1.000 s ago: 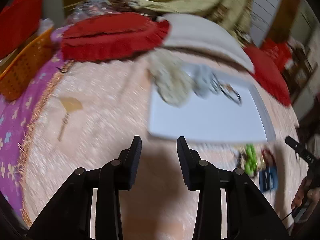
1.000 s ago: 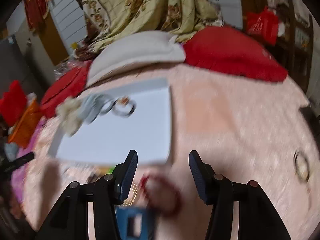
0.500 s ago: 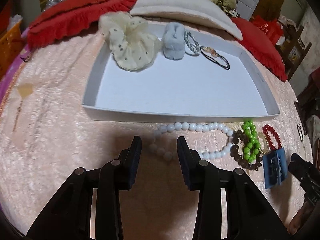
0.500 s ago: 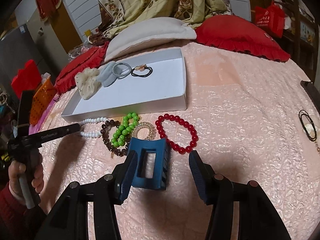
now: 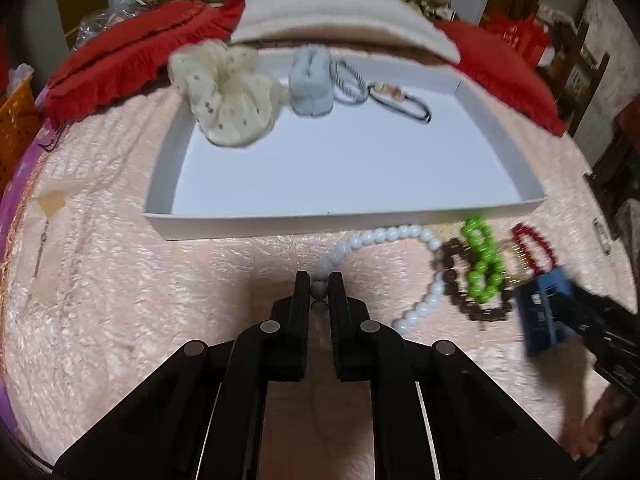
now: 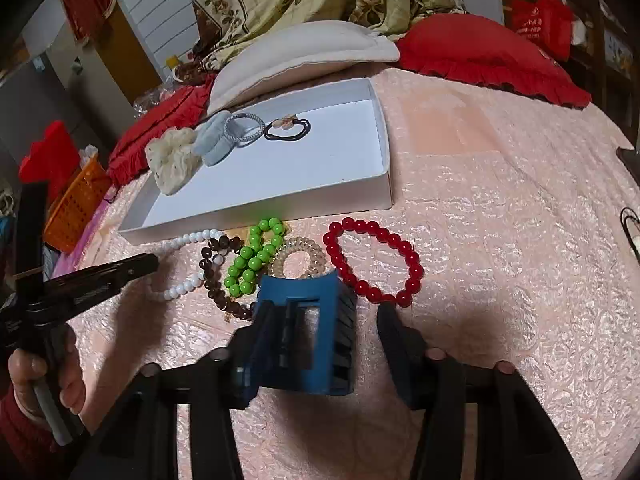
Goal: Organize jewelry
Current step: 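Grasp the white pearl bracelet with the left gripper while the right grasps the blue claw clip, then lower the pearl bracelet and claw clip into the white box and release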
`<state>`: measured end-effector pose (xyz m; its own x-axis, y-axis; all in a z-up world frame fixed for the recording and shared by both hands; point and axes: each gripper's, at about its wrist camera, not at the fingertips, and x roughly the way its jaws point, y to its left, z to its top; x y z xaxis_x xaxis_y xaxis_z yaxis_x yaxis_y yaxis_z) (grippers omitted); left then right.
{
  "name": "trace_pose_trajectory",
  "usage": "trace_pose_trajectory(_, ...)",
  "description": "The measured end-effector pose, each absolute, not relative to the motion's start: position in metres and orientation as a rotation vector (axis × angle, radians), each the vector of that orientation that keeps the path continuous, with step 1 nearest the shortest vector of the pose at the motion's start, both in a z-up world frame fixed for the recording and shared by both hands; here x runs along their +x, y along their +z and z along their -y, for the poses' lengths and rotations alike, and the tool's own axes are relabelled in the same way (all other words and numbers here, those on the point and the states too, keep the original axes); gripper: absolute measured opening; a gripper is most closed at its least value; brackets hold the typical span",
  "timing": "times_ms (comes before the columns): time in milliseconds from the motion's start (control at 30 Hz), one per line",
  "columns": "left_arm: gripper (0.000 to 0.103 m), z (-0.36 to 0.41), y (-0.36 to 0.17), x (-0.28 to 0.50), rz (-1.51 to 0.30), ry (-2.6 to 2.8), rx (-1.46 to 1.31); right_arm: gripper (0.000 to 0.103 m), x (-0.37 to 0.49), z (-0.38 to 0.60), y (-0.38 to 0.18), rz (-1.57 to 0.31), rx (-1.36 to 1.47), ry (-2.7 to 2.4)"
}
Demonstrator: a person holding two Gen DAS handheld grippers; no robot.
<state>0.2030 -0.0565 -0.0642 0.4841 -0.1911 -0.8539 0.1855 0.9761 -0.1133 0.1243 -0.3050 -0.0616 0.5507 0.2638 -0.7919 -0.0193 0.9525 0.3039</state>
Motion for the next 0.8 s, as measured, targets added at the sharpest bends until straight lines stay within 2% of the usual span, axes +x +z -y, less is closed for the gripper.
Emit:
trace_pose_trajectory(67,0.008,0.053,-0.052,0.196,-1.02,-0.246,-0.023,0.014,0.125,0.307,-0.063,-0.994,0.283,0.178)
trace_pose_trajectory(100,0.008,0.052,-0.044,0.192,-1.006,-0.254,-0.026,0.013,0.124,0.308,-0.063,-0.994,0.281,0.175)
trace_pose_trajectory(533,0.008,0.044,0.048,0.189,-0.858,-0.299,-0.04,0.013,0.127,0.3,-0.01,-0.876,0.302,0.243)
trace_pose_trajectory(800,0.008,0.035,0.065,0.226,-0.827,-0.249,-0.036,0.013,0.181,0.283,0.008,-0.863,0.378,0.283)
